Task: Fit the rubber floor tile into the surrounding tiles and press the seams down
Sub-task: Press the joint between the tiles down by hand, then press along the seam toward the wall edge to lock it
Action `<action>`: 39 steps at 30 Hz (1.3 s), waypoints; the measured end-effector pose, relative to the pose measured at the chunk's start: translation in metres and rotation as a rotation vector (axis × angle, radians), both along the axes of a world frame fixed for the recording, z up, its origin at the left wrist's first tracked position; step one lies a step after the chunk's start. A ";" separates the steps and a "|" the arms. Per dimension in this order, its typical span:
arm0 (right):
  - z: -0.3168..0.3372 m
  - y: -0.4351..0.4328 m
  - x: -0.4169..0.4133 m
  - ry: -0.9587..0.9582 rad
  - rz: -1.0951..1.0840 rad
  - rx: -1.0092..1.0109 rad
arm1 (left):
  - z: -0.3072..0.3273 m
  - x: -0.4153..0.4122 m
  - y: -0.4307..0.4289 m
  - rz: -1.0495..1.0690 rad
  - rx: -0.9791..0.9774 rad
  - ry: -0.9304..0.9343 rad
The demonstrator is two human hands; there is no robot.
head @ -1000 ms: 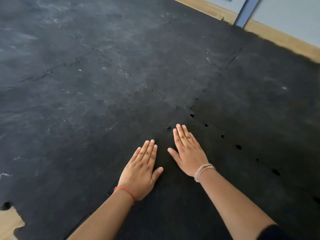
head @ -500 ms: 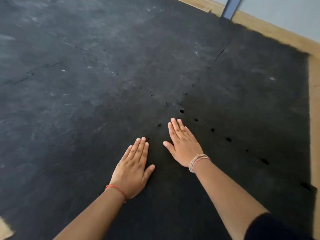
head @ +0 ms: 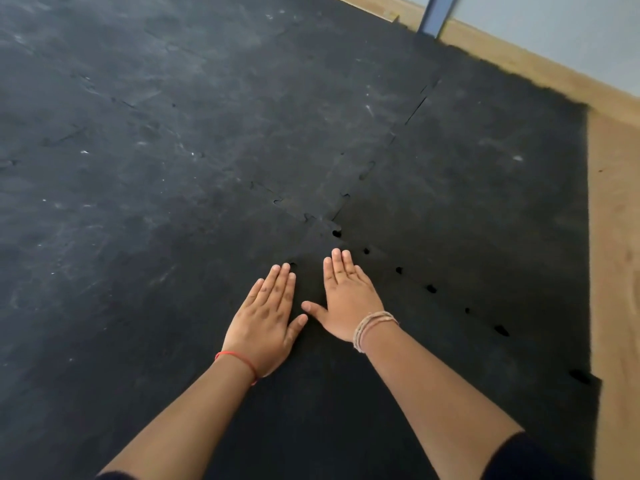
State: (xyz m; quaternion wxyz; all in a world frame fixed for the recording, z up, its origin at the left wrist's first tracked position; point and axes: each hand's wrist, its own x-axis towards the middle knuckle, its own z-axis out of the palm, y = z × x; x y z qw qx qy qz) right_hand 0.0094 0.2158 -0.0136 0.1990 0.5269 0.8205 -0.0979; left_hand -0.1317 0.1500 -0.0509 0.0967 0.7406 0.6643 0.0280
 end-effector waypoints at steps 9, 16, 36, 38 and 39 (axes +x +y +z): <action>-0.002 -0.019 0.051 0.114 -0.185 0.068 | 0.010 0.021 0.018 -0.133 -0.032 -0.002; 0.002 -0.008 0.059 0.018 -0.167 0.025 | 0.000 0.036 0.034 -0.087 -0.019 -0.079; 0.004 -0.019 0.057 0.257 -0.308 -0.017 | 0.010 0.031 0.030 -0.059 -0.047 -0.124; 0.003 -0.021 0.057 0.268 -0.281 -0.001 | 0.008 0.015 0.018 -0.034 -0.024 -0.097; 0.002 -0.020 0.056 0.238 -0.228 0.023 | 0.006 0.009 0.010 -0.019 -0.011 -0.073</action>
